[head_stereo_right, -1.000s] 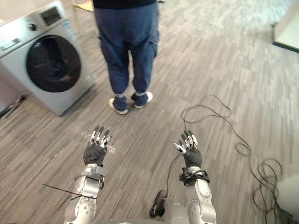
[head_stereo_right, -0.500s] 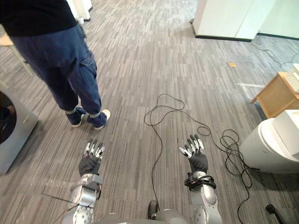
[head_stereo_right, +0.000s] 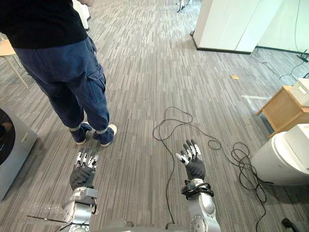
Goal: Organize washtable
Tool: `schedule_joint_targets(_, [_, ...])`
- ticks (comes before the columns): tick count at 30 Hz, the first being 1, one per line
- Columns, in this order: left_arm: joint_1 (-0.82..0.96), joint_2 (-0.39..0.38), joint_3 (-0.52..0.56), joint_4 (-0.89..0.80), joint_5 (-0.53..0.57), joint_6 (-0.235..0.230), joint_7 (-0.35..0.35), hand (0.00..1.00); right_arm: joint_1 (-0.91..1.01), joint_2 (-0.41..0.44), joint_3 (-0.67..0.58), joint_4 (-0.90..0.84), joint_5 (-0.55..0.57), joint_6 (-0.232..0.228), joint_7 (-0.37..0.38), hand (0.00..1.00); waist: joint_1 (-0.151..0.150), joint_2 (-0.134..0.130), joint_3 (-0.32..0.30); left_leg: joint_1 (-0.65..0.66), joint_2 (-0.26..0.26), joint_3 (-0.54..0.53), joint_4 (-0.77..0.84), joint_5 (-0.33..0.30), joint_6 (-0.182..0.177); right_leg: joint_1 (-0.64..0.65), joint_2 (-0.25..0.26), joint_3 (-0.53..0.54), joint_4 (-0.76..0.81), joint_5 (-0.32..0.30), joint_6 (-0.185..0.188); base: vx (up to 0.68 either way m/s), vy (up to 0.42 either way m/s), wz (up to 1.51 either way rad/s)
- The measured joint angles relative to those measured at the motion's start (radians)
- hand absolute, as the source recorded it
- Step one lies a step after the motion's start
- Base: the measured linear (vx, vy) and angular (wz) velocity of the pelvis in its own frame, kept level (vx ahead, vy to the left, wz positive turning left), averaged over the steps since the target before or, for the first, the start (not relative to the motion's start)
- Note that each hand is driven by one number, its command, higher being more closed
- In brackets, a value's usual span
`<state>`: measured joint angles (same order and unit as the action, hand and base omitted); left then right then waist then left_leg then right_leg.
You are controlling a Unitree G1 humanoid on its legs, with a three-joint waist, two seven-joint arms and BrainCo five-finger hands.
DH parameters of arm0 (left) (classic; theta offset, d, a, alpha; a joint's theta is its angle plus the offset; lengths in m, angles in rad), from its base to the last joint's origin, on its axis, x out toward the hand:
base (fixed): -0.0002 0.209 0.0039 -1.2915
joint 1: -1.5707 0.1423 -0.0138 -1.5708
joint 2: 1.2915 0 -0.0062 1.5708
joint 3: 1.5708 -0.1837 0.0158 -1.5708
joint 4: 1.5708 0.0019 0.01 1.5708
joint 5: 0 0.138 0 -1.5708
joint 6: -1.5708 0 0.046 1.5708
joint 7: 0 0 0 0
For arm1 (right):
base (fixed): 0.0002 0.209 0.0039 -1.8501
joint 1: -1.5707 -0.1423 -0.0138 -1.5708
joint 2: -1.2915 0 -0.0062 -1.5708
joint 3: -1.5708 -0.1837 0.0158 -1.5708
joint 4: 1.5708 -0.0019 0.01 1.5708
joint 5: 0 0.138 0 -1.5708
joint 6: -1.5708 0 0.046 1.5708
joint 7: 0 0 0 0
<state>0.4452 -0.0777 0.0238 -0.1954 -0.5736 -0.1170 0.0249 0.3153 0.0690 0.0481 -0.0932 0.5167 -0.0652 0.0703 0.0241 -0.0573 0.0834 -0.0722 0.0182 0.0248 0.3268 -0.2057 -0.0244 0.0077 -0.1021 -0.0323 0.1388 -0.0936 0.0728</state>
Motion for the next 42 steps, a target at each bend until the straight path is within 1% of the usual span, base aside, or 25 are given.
schedule_joint_targets(3, [0.008, -0.002, -0.016, 0.002, 0.0, 0.002, -0.001, 0.0, 0.004, 0.0, 0.001, 0.025, 0.0, 0.003, 0.0, 0.0, 0.002, -0.002, -0.002, 0.002, -0.001, 0.005, -0.011, -0.003, 0.004, 0.0, 0.0, 0.007, -0.008, 0.003, 0.005, -0.01, 0.009, -0.08])
schedule_joint_targets(4, [0.007, -0.017, -0.033, 0.066, -0.001, 0.004, -0.003, 0.0, -0.009, 0.0, 0.001, 0.153, 0.001, 0.006, 0.0, 0.0, 0.019, 0.001, -0.041, 0.038, -0.036, 0.006, -0.117, 0.042, 0.036, 0.016, -0.021, 0.014, -0.057, 0.026, 0.024, 0.0, 0.0, 0.0])
schedule_joint_targets(7, [0.007, -0.017, -0.033, 0.066, -0.001, 0.004, -0.003, 0.0, -0.009, 0.0, 0.001, 0.153, 0.001, 0.006, 0.0, 0.0, 0.019, 0.001, -0.04, 0.038, -0.036, 0.006, -0.117, 0.042, 0.036, 0.016, -0.021, 0.014, -0.057, 0.026, 0.024, 0.0, 0.0, 0.0])
schedule_joint_targets(13, [0.007, -0.016, -0.033, 0.076, 0.006, 0.008, 0.004, 0.0, -0.009, 0.0, 0.001, 0.169, 0.001, 0.007, -0.003, 0.0, 0.017, -0.007, -0.023, 0.033, -0.034, 0.018, -0.122, 0.042, 0.036, 0.002, -0.024, 0.025, -0.054, 0.026, 0.025, 0.0, 0.0, -0.05])
schedule_joint_targets(17, [-0.02, -0.002, -0.061, 0.168, 0.039, 0.025, 0.042, 0.0, -0.011, -0.017, 0.004, 0.29, 0.005, 0.02, -0.008, 0.0, 0.016, -0.006, -0.017, 0.035, -0.036, 0.031, -0.147, 0.049, 0.037, -0.011, -0.024, 0.031, -0.056, 0.026, 0.025, 0.01, -0.003, -0.07])
schedule_joint_targets(20, [-0.073, 0.008, -0.074, 0.28, 0.069, 0.035, 0.067, 0.0, -0.032, -0.027, 0.006, 0.39, 0.024, 0.039, -0.016, 0.0, 0.013, -0.008, 0.014, 0.045, -0.042, 0.031, -0.176, 0.071, 0.04, -0.015, -0.037, 0.026, -0.059, 0.029, 0.029, 0.01, 0.0, 0.02])
schedule_joint_targets(22, [-0.083, 0.017, -0.081, 0.297, 0.081, 0.043, 0.073, 0.0, -0.033, -0.034, 0.008, 0.408, 0.026, 0.045, -0.027, 0.0, 0.01, -0.008, 0.034, 0.043, -0.046, 0.031, -0.185, 0.076, 0.039, -0.025, -0.042, 0.016, -0.06, 0.031, 0.033, 0.01, -0.008, 0.05])
schedule_joint_targets(24, [-0.081, 0.018, -0.098, 0.297, 0.083, 0.043, 0.079, 0.0, -0.035, -0.037, 0.008, 0.418, 0.023, 0.045, -0.027, 0.0, 0.01, -0.011, 0.037, 0.018, -0.049, 0.03, -0.177, 0.075, 0.039, -0.036, -0.044, 0.011, -0.059, 0.035, 0.036, -0.02, 0.008, 0.08])
schedule_joint_targets(26, [-0.094, 0.023, -0.104, 0.297, 0.083, 0.043, 0.085, 0.0, -0.044, -0.035, 0.008, 0.431, 0.023, 0.044, -0.027, 0.0, 0.014, -0.014, 0.05, 0.005, -0.05, 0.028, -0.155, 0.056, 0.045, -0.044, -0.047, 0.01, -0.044, 0.033, 0.036, -0.04, 0.027, 0.09])
schedule_joint_targets(27, [-0.103, 0.023, -0.106, 0.297, 0.085, 0.043, 0.086, 0.0, -0.055, -0.038, 0.006, 0.43, 0.023, 0.041, -0.028, 0.0, 0.016, -0.013, 0.076, -0.003, -0.055, 0.025, -0.125, 0.022, 0.058, -0.053, -0.053, 0.009, 0.0, 0.002, 0.04, -0.06, 0.041, 0.08])
schedule_joint_targets(28, [-0.108, 0.031, -0.108, 0.297, 0.087, 0.044, 0.087, 0.0, -0.063, -0.038, 0.005, 0.43, 0.023, 0.039, -0.028, 0.0, 0.014, -0.021, 0.096, -0.004, -0.067, 0.028, -0.09, -0.008, 0.069, -0.077, -0.073, 0.008, 0.088, -0.056, 0.045, -0.06, 0.043, 0.19])
schedule_joint_targets(29, [-0.109, 0.038, -0.104, 0.297, 0.091, 0.044, 0.086, 0.0, -0.064, -0.037, 0.005, 0.43, 0.023, 0.033, -0.027, 0.0, 0.012, -0.029, 0.107, -0.003, -0.075, 0.033, -0.062, -0.031, 0.071, -0.1, -0.087, 0.003, 0.173, -0.099, 0.039, -0.03, 0.024, 0.23])
schedule_joint_targets(30, [-0.11, 0.042, -0.103, 0.297, 0.098, 0.045, 0.085, 0.0, -0.063, -0.036, 0.005, 0.43, 0.023, 0.032, -0.027, 0.0, 0.011, -0.03, 0.118, -0.004, -0.077, 0.034, -0.039, -0.044, 0.078, -0.121, -0.09, 0.002, 0.245, -0.115, 0.028, 0.01, 0.021, 0.12])
schedule_joint_targets(31, [-0.113, 0.046, -0.107, 0.297, 0.108, 0.046, 0.086, 0.0, -0.058, -0.039, 0.012, 0.433, 0.023, 0.032, -0.027, 0.0, 0.013, -0.033, 0.134, 0.005, -0.077, 0.03, -0.022, -0.058, 0.097, -0.181, -0.096, 0.007, 0.388, -0.114, 0.012, 0.05, 0.023, 0.08])
schedule_joint_targets(32, [-0.11, 0.069, -0.105, 0.297, 0.116, 0.049, 0.086, 0.0, -0.059, -0.037, 0.038, 0.433, 0.023, 0.032, -0.026, 0.0, 0.01, -0.029, 0.15, 0.027, -0.07, 0.017, -0.02, -0.064, 0.107, -0.276, -0.086, 0.005, 0.559, -0.124, -0.03, 0.15, 0.014, 0.17])
schedule_joint_targets(33, [-0.108, 0.093, -0.102, 0.306, 0.119, 0.054, 0.086, 0.0, -0.048, -0.035, 0.055, 0.436, 0.023, 0.036, -0.023, 0.0, -0.002, -0.018, 0.158, 0.037, -0.048, 0.001, -0.019, -0.078, 0.11, -0.315, -0.062, -0.005, 0.566, -0.143, -0.034, 0.19, -0.003, 0.25])
schedule_joint_targets(34, [-0.106, 0.098, -0.099, 0.309, 0.124, 0.055, 0.086, 0.0, -0.047, -0.037, 0.065, 0.439, 0.023, 0.037, -0.024, 0.0, -0.008, -0.016, 0.158, 0.041, -0.032, -0.001, -0.02, -0.085, 0.106, -0.328, -0.046, -0.019, 0.538, -0.145, -0.03, 0.26, -0.031, 0.12])
schedule_joint_targets(35, [-0.108, 0.104, -0.099, 0.315, 0.13, 0.055, 0.085, 0.0, -0.051, -0.037, 0.071, 0.445, 0.023, 0.038, -0.022, 0.0, -0.01, -0.014, 0.16, 0.052, 0.0, -0.003, -0.02, -0.103, 0.094, -0.36, -0.011, -0.052, 0.448, -0.144, -0.025, 0.35, -0.045, -0.11])
schedule_joint_targets(36, [-0.118, 0.107, -0.103, 0.329, 0.139, 0.056, 0.082, 0.0, -0.057, -0.038, 0.068, 0.452, 0.023, 0.038, -0.022, 0.0, -0.014, -0.012, 0.161, 0.066, 0.025, -0.005, -0.021, -0.123, 0.082, -0.387, 0.015, -0.077, 0.332, -0.116, -0.02, 0.29, -0.041, -0.17])
schedule_joint_targets(37, [-0.125, 0.11, -0.11, 0.338, 0.145, 0.056, 0.081, 0.0, -0.059, -0.039, 0.065, 0.457, 0.023, 0.038, -0.023, 0.0, -0.016, -0.012, 0.162, 0.075, 0.034, -0.006, -0.022, -0.135, 0.073, -0.4, 0.023, -0.087, 0.27, -0.09, -0.013, 0.44, -0.058, -0.08])
schedule_joint_targets(38, [-0.148, 0.121, -0.131, 0.367, 0.156, 0.059, 0.076, 0.0, -0.06, -0.04, 0.057, 0.473, 0.022, 0.039, -0.024, 0.0, -0.02, -0.012, 0.162, 0.104, 0.041, -0.017, -0.036, -0.155, 0.049, -0.416, 0.03, -0.103, 0.134, -0.022, 0.002, 0.46, -0.087, 0.22])
schedule_joint_targets(39, [-0.173, 0.121, -0.145, 0.394, 0.159, 0.064, 0.068, 0.0, -0.056, -0.039, 0.045, 0.475, 0.019, 0.046, -0.025, 0.0, -0.035, -0.012, 0.163, 0.141, 0.041, -0.041, -0.054, -0.172, 0.028, -0.424, 0.03, -0.105, 0.034, 0.042, 0.028, 0.58, -0.127, 0.43])
schedule_joint_targets(40, [-0.184, 0.119, -0.151, 0.402, 0.163, 0.065, 0.067, 0.0, -0.055, -0.041, 0.043, 0.475, 0.018, 0.047, -0.026, 0.0, -0.042, -0.012, 0.163, 0.16, 0.041, -0.054, -0.06, -0.182, 0.015, -0.433, 0.025, -0.103, 0.012, 0.066, 0.029, 0.61, -0.19, 0.77])
schedule_joint_targets(41, [-0.188, 0.119, -0.158, 0.403, 0.165, 0.065, 0.067, 0.0, -0.055, -0.042, 0.045, 0.475, 0.007, 0.047, -0.026, 0.0, -0.061, -0.01, 0.161, 0.2, 0.055, -0.076, -0.069, -0.206, -0.018, -0.443, 0.025, -0.104, 0.001, 0.102, 0.002, 0.7, -0.251, 1.02])
schedule_joint_targets(42, [-0.194, 0.116, -0.167, 0.405, 0.165, 0.065, 0.068, 0.0, -0.056, -0.047, 0.046, 0.475, -0.003, 0.048, -0.026, 0.0, -0.074, 0.014, 0.154, 0.223, 0.094, -0.096, -0.059, -0.223, -0.05, -0.438, 0.033, -0.115, 0.055, 0.221, -0.044, 0.74, -0.268, 1.04])
